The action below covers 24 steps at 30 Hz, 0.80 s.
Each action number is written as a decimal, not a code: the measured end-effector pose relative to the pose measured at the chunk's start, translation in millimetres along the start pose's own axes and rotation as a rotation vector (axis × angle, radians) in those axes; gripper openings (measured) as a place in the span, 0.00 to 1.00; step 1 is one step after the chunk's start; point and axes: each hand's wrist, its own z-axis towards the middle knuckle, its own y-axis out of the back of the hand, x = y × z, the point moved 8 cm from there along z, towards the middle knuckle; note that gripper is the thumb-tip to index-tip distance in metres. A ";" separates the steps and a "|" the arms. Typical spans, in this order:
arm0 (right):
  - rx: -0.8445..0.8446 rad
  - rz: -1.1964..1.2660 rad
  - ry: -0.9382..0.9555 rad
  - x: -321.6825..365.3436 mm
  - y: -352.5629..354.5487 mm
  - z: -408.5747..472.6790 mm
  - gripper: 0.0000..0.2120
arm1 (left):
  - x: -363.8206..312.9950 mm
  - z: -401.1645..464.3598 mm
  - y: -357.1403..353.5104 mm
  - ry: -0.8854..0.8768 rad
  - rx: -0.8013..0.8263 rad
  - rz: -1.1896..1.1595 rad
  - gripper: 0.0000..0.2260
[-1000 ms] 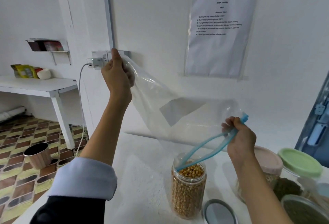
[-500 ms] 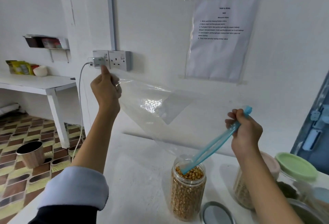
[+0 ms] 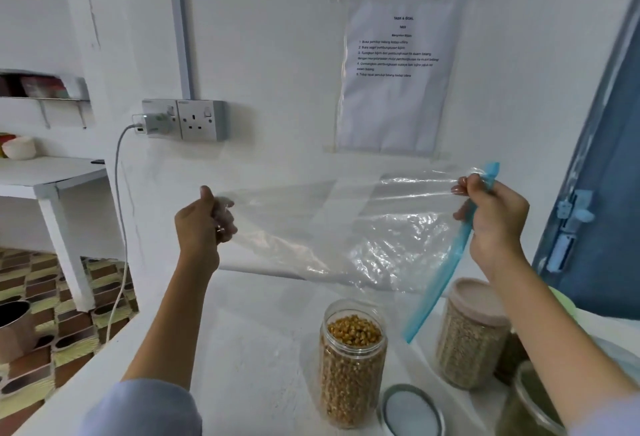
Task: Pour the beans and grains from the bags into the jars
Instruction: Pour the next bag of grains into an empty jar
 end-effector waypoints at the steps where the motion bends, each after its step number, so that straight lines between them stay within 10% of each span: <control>1: -0.001 -0.021 0.027 5.2 5.7 4.0 0.12 | 2.4 -2.7 -6.7 0.003 0.019 0.005 0.21; 24: -0.138 -0.053 -0.011 94.2 327.7 106.3 0.10 | 76.6 -218.1 -289.2 0.160 0.451 -0.176 0.18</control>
